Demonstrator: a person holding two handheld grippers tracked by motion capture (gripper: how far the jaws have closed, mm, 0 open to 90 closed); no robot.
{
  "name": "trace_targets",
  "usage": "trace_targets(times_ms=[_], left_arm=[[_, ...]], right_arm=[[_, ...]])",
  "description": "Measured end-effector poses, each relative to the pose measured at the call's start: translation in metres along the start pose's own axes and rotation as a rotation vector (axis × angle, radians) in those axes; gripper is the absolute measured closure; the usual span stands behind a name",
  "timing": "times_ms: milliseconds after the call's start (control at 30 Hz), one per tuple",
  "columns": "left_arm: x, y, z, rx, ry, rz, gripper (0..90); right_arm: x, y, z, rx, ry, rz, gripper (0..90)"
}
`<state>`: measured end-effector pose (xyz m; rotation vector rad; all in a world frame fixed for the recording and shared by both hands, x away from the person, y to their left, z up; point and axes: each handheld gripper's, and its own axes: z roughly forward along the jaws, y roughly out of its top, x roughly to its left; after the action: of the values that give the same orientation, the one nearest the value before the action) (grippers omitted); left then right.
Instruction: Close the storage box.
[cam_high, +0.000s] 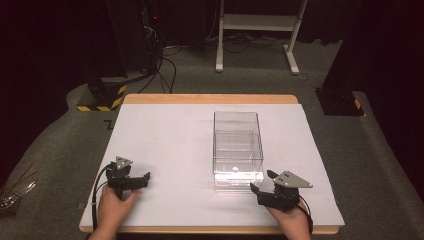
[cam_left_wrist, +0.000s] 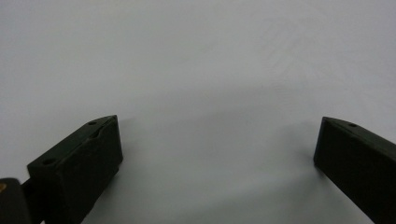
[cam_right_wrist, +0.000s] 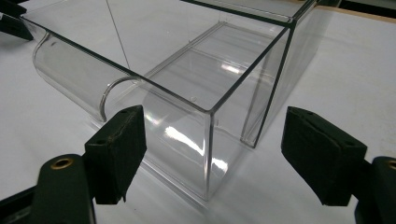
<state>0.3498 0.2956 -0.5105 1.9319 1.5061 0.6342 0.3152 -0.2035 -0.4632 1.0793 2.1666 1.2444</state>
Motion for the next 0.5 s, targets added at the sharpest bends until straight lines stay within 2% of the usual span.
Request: trace_targets(times_ms=[333, 500], left_arm=[[0.000, 0.000, 0.000, 0.001, -0.001, 0.000, 1.3], [0.000, 0.000, 0.000, 0.000, 0.000, 0.000, 1.4]], right_arm=[[-0.007, 0.006, 0.010, 0.007, -0.004, 0.002, 22.4], [-0.010, 0.008, 0.015, 0.005, -0.004, 0.018, 22.4]])
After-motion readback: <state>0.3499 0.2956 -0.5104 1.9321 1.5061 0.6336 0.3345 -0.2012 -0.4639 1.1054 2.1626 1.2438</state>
